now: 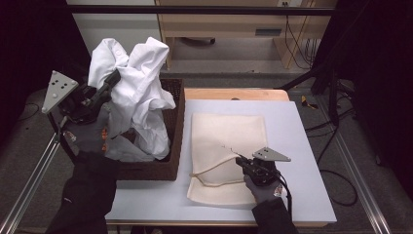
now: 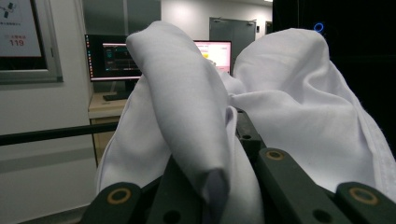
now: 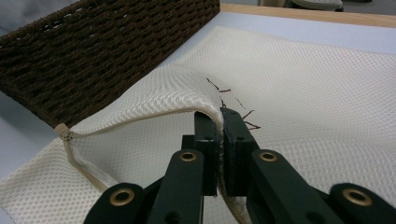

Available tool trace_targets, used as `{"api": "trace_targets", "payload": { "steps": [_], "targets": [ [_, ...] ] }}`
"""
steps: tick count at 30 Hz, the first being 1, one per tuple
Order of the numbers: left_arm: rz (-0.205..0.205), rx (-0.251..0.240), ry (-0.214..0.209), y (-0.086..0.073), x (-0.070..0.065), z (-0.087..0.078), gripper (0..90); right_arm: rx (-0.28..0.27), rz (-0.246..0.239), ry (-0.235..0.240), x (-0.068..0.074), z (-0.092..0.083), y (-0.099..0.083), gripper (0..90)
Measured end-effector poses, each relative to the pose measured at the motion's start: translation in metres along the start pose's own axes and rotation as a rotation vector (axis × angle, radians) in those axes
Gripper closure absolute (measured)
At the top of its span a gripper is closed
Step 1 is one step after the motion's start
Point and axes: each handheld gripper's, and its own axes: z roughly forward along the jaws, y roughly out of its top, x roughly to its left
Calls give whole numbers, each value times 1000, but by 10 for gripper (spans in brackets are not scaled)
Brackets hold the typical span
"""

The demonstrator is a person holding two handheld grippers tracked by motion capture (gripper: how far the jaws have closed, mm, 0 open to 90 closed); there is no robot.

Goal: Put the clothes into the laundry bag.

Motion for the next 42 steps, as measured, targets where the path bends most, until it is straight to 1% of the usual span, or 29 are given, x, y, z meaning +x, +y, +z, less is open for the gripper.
{"api": "trace_targets", "payload": {
  "steps": [4,10,18,22,27,34,42],
  "targets": [
    [-5,-39,-1,12,-2,-4,830,0,0,1,0,0,0,866],
    [-10,-77,7,30,-3,-7,830,2,4,2,1,0,0,866],
    [7,-136,6,58,-14,-11,830,3,4,2,0,0,0,866],
    [8,-160,-2,69,-20,-12,830,0,0,2,0,0,0,866],
    [9,-187,-10,79,-26,-14,830,2,3,2,0,0,0,866],
    [22,-226,-23,95,-38,-14,830,3,5,3,1,0,0,866],
    [25,-277,-38,108,-50,-17,830,3,8,4,1,0,0,867]
  ]
}}
